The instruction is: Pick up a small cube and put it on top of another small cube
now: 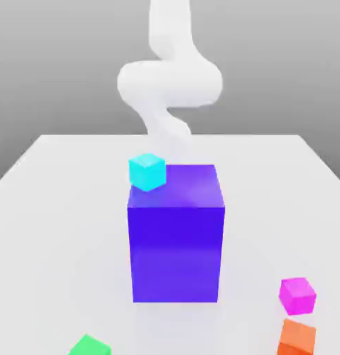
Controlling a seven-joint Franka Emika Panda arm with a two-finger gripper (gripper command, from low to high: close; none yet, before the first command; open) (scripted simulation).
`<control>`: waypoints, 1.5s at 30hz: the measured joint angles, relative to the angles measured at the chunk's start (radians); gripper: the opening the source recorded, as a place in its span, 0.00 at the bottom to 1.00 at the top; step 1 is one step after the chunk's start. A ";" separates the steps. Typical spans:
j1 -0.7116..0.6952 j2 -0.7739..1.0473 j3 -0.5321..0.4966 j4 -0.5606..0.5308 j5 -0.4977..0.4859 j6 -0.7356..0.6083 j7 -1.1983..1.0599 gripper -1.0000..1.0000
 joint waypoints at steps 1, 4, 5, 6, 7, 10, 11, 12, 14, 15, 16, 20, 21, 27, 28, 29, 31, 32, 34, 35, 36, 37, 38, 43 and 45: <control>0.027 0.039 -0.005 -0.010 0.002 0.018 -0.047 0.50; 0.102 0.151 -0.017 -0.037 0.010 0.068 -0.181 0.50; 0.126 0.187 -0.020 -0.046 0.014 0.085 -0.225 0.50; 0.149 0.224 -0.023 -0.055 0.017 0.101 -0.270 0.50; 0.171 0.260 -0.025 -0.064 0.021 0.118 -0.314 0.50; 0.238 0.369 -0.030 -0.091 0.031 0.167 -0.446 0.50; 0.256 0.405 -0.028 -0.100 0.036 0.183 -0.492 0.50; 0.274 0.442 -0.025 -0.108 0.041 0.200 -0.537 0.50; 0.305 0.514 -0.014 -0.126 0.049 0.232 -0.626 0.50; 0.319 0.550 -0.007 -0.135 0.052 0.249 -0.670 0.50; 0.331 0.587 0.000 -0.144 0.053 0.265 -0.713 0.50; 0.408 0.731 0.028 -0.180 0.042 0.332 -0.871 0.50; 0.416 0.767 0.034 -0.189 0.034 0.348 -0.907 0.50; 0.445 0.984 0.056 -0.211 -0.042 0.471 -1.022 0.50; 0.448 1.020 0.052 -0.205 -0.048 0.499 -1.021 0.50; 0.452 1.056 0.048 -0.198 -0.053 0.528 -1.019 0.50; 0.457 1.112 0.043 -0.188 -0.058 0.572 -1.015 0.00; 0.457 1.112 0.043 -0.188 -0.058 0.572 -1.015 0.00; 0.457 1.112 0.043 -0.188 -0.059 0.571 -1.015 0.00; 0.457 1.112 0.043 -0.188 -0.059 0.571 -1.015 0.00; 0.457 1.112 0.043 -0.188 -0.059 0.570 -1.014 0.00; 0.457 1.122 0.042 -0.186 -0.060 0.578 -1.014 0.00; 0.456 1.109 0.044 -0.189 -0.059 0.567 -1.015 0.00; 0.443 0.950 0.060 -0.220 -0.038 0.440 -1.030 0.00; 0.396 0.935 0.018 -0.192 -0.012 0.393 -1.016 0.00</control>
